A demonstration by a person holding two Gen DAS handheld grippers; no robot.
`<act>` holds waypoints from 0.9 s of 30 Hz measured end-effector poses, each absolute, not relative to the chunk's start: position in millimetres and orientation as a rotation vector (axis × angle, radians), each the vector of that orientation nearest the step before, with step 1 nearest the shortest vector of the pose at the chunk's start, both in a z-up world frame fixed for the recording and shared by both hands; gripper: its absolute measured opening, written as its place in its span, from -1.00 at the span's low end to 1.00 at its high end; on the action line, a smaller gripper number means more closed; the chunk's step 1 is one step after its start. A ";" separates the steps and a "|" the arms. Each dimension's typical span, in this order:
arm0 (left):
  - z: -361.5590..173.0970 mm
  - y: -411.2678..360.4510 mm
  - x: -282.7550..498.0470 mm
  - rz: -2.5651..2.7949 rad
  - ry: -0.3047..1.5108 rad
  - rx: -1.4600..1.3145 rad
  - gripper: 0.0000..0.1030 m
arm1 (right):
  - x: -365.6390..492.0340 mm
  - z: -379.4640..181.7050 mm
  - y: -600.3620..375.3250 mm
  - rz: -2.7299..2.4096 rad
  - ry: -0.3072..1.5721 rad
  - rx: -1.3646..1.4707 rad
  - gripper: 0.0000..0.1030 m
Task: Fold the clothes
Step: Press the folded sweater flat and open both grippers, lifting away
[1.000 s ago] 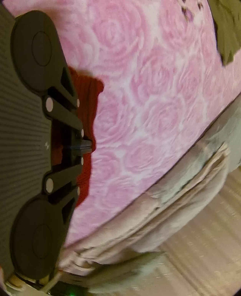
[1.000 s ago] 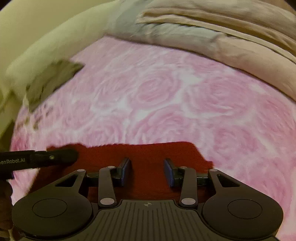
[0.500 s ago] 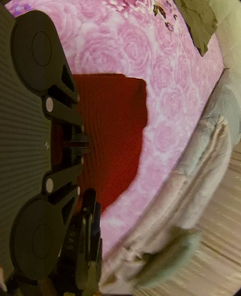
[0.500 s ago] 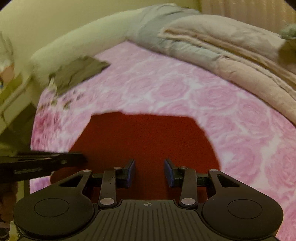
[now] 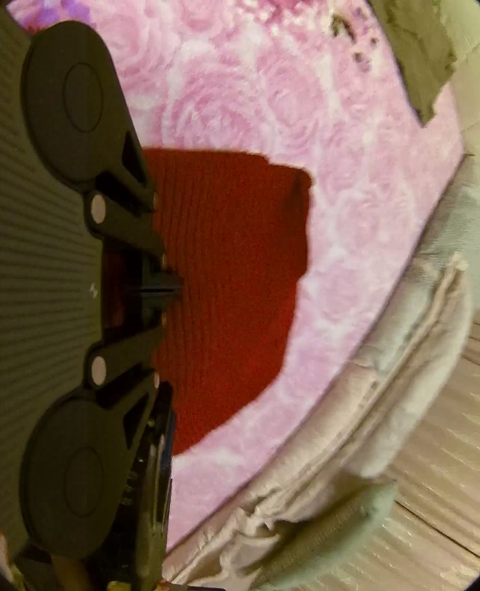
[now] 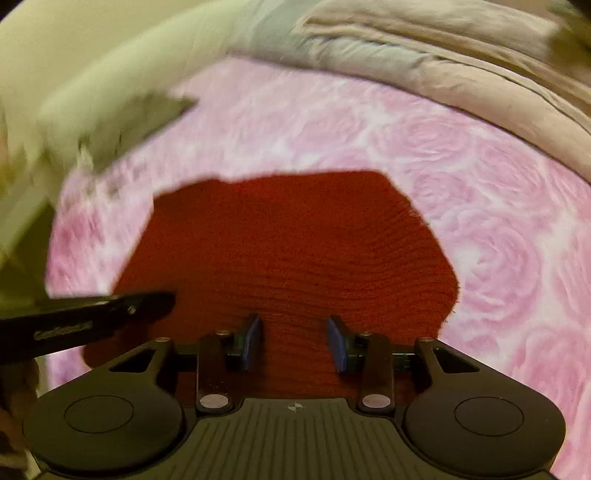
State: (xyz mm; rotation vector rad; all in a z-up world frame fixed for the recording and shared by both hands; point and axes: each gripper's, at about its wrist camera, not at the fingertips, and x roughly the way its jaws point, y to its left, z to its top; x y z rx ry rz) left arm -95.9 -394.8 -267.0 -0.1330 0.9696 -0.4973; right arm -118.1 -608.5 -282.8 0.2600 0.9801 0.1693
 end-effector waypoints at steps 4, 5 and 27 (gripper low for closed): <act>-248.2 -392.1 -115.9 -0.589 0.955 -0.116 -1.00 | -140.2 -259.0 -616.2 0.116 0.944 0.321 -0.26; -249.5 -394.5 -117.4 -0.615 0.966 -0.112 -1.00 | -144.8 -254.3 -616.7 0.108 0.939 0.331 -0.26; -269.0 -404.9 -89.7 -0.579 1.067 -0.111 -0.95 | -133.8 -293.2 -584.1 0.044 1.069 0.239 -0.26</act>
